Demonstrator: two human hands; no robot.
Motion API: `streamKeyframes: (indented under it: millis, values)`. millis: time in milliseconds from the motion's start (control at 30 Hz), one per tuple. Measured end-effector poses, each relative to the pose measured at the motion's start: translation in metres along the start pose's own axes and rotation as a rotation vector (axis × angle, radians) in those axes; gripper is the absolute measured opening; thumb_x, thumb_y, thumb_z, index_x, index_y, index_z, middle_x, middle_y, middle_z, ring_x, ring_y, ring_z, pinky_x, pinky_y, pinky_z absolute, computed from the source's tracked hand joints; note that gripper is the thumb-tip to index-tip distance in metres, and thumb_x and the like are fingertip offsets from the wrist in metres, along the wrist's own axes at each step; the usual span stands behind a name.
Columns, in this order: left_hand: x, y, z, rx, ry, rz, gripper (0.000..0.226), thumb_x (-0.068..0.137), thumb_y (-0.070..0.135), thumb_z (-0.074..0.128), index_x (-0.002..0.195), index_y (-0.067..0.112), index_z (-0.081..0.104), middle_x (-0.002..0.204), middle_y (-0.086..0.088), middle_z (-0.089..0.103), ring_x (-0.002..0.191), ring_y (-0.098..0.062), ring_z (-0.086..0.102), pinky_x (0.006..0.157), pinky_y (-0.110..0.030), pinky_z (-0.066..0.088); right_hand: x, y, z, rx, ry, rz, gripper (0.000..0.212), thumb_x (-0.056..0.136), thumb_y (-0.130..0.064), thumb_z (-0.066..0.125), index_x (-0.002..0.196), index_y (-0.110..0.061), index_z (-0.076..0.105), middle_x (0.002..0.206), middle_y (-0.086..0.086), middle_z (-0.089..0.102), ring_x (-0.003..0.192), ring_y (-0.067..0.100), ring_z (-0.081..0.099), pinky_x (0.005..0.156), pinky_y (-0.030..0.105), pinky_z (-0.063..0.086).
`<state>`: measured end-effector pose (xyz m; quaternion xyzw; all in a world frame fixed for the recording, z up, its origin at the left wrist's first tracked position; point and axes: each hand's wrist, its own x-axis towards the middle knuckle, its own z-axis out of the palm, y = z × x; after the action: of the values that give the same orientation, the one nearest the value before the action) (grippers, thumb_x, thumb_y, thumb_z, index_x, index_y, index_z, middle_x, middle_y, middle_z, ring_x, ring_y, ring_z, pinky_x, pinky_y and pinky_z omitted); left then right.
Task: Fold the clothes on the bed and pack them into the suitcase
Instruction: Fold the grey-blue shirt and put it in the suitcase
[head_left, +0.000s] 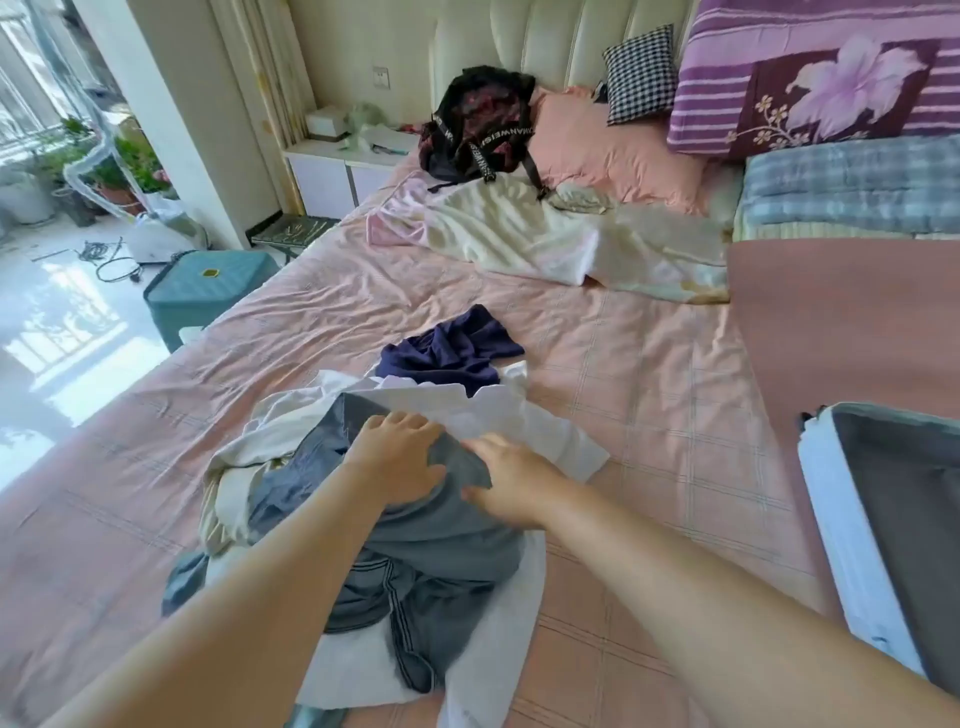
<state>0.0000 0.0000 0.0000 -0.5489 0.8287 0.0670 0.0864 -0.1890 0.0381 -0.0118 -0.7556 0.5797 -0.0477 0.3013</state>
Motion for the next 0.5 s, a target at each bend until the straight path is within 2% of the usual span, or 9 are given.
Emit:
streamKeyframes:
  millis: [100, 133, 233, 300, 333, 367, 400, 433, 500]
  values:
    - [0.010, -0.015, 0.049, 0.140, 0.026, 0.000, 0.071, 0.089, 0.062, 0.047, 0.152, 0.035, 0.029, 0.160, 0.003, 0.027, 0.148, -0.025, 0.021, 0.120, -0.043, 0.015, 0.024, 0.024, 0.045, -0.056, -0.064, 0.021, 0.101, 0.088, -0.051, 0.068, 0.160, -0.033, 0.001, 0.167, -0.007, -0.006, 0.153, 0.022, 0.008, 0.118, 0.049, 0.030]
    - [0.013, -0.020, 0.064, 0.167, 0.034, -0.001, 0.066, 0.091, 0.061, 0.045, 0.152, 0.038, 0.031, 0.160, 0.002, 0.027, 0.148, -0.025, 0.020, 0.120, -0.043, 0.014, 0.031, 0.035, 0.059, -0.066, -0.077, 0.038, 0.109, 0.084, -0.054, 0.070, 0.158, -0.037, -0.007, 0.166, -0.010, -0.010, 0.153, 0.023, 0.007, 0.117, 0.051, 0.030]
    - [0.028, -0.033, 0.098, 0.192, 0.215, 0.079, 0.042, 0.098, 0.046, 0.037, 0.134, 0.044, 0.056, 0.147, 0.002, 0.050, 0.137, -0.028, 0.041, 0.111, -0.043, 0.030, 0.052, 0.064, 0.096, -0.081, 0.025, 0.055, 0.114, 0.079, -0.063, 0.069, 0.154, -0.045, -0.016, 0.162, -0.003, 0.013, 0.141, 0.033, 0.037, 0.105, 0.051, 0.043]
    - [0.036, -0.036, 0.105, 0.173, 0.353, 0.107, 0.033, 0.099, 0.038, 0.042, 0.121, 0.040, 0.067, 0.124, 0.006, 0.067, 0.119, -0.026, 0.057, 0.097, -0.039, 0.041, 0.059, 0.075, 0.109, -0.053, 0.114, 0.034, 0.091, 0.088, -0.057, 0.063, 0.157, -0.041, 0.007, 0.151, 0.003, 0.040, 0.128, 0.034, 0.051, 0.098, 0.044, 0.047]
    - [0.039, -0.036, 0.106, 0.169, 0.397, 0.115, 0.029, 0.100, 0.034, 0.045, 0.117, 0.038, 0.068, 0.115, 0.008, 0.070, 0.113, -0.025, 0.060, 0.092, -0.036, 0.043, 0.061, 0.080, 0.115, -0.058, 0.170, 0.002, 0.067, 0.093, -0.051, 0.060, 0.151, -0.037, 0.029, 0.141, 0.003, 0.052, 0.120, 0.033, 0.056, 0.094, 0.041, 0.048]
    - [0.042, -0.034, 0.107, 0.173, 0.436, 0.127, 0.026, 0.101, 0.031, 0.046, 0.113, 0.035, 0.069, 0.107, 0.007, 0.071, 0.107, -0.025, 0.061, 0.087, -0.035, 0.044, 0.061, 0.081, 0.118, -0.048, 0.251, -0.046, 0.040, 0.096, -0.046, 0.057, 0.133, -0.032, 0.049, 0.127, 0.003, 0.061, 0.112, 0.032, 0.059, 0.088, 0.040, 0.049]
    - [0.045, -0.030, 0.105, 0.179, 0.478, 0.154, 0.022, 0.100, 0.027, 0.049, 0.108, 0.031, 0.069, 0.098, 0.005, 0.071, 0.099, -0.026, 0.063, 0.082, -0.035, 0.046, 0.060, 0.082, 0.121, -0.002, 0.333, -0.084, 0.018, 0.098, -0.040, 0.056, 0.111, -0.028, 0.056, 0.113, 0.002, 0.064, 0.105, 0.030, 0.060, 0.083, 0.039, 0.048]
    - [0.047, -0.025, 0.103, 0.191, 0.524, 0.184, 0.017, 0.097, 0.022, 0.053, 0.103, 0.027, 0.068, 0.090, 0.003, 0.070, 0.091, -0.028, 0.064, 0.076, -0.036, 0.048, 0.056, 0.083, 0.122, 0.055, 0.410, -0.115, 0.008, 0.098, -0.036, 0.056, 0.096, -0.029, 0.053, 0.105, 0.001, 0.063, 0.100, 0.028, 0.059, 0.080, 0.039, 0.046]
    - [0.050, -0.013, 0.099, 0.186, 0.621, 0.217, 0.011, 0.095, 0.018, 0.057, 0.098, 0.022, 0.067, 0.082, 0.001, 0.068, 0.080, -0.030, 0.064, 0.067, -0.037, 0.050, 0.047, 0.089, 0.121, 0.162, 0.537, -0.170, 0.017, 0.098, -0.028, 0.056, 0.086, -0.036, 0.047, 0.099, -0.002, 0.057, 0.094, 0.020, 0.053, 0.079, 0.037, 0.042]
